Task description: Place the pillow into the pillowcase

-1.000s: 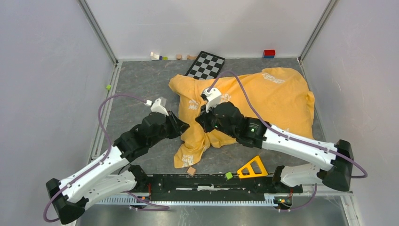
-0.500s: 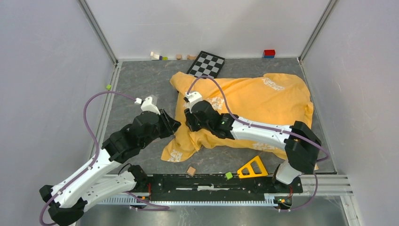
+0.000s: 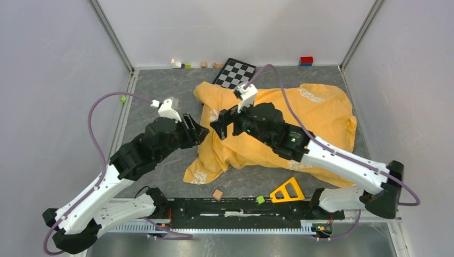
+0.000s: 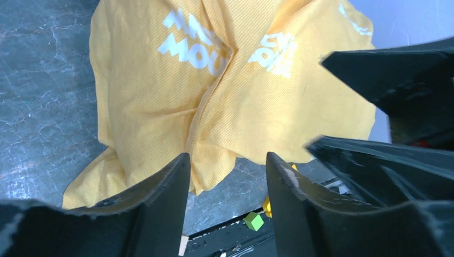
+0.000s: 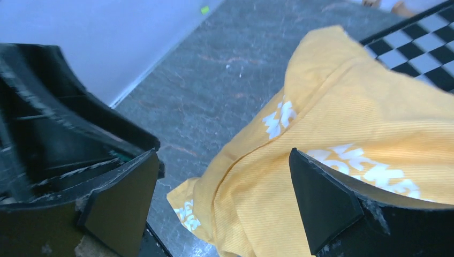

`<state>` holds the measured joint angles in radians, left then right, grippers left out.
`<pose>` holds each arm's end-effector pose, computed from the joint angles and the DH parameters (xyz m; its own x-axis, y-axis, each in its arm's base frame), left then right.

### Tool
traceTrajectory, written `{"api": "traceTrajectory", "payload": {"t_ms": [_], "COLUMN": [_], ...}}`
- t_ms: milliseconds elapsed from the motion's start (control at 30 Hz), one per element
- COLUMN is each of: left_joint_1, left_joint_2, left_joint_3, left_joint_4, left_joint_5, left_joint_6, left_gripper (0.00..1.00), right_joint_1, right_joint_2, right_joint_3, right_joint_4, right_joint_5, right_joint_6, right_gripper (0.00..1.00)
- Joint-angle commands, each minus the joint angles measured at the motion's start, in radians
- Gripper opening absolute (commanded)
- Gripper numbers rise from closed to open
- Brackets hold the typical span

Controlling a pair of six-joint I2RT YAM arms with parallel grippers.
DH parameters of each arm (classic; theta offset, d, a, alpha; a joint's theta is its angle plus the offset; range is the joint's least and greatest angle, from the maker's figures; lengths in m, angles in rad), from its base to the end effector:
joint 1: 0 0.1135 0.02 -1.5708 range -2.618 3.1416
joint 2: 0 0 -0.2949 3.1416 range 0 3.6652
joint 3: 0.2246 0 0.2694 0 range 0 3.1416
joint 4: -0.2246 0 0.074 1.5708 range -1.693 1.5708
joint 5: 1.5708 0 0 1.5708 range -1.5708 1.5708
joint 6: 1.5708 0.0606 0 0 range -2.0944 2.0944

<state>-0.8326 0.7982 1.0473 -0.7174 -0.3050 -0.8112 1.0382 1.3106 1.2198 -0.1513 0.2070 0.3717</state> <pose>0.1289 -0.1146 0.3881 -0.5900 -0.3792 -0.7128 0.1414 0.8206 -0.5537 0.1836 0.2870 0.4025 -0.3828 0.0505 -0.9224 -0.6469 0.6982 0.3067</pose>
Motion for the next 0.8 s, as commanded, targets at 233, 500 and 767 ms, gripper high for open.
{"api": "traceTrajectory", "payload": {"t_ms": [233, 500, 767], "left_joint_1": [0.001, 0.001, 0.001], "left_joint_2": [0.082, 0.091, 0.096], "left_joint_3": [0.192, 0.234, 0.205], "left_joint_4": [-0.036, -0.068, -0.068], "left_joint_5": [0.037, -0.001, -0.015], "left_joint_6": [0.161, 0.176, 0.164], "left_gripper": [1.0, 1.0, 1.0], "right_joint_1": [0.005, 0.005, 0.005], "right_joint_2": [-0.297, -0.378, -0.388], "right_joint_3": [-0.126, -0.24, -0.259], "right_joint_4": [-0.06, -0.051, -0.038], "right_joint_5": [0.159, 0.184, 0.19], "right_joint_6": [-0.061, -0.077, -0.086], "right_gripper": [0.98, 0.98, 0.98]}}
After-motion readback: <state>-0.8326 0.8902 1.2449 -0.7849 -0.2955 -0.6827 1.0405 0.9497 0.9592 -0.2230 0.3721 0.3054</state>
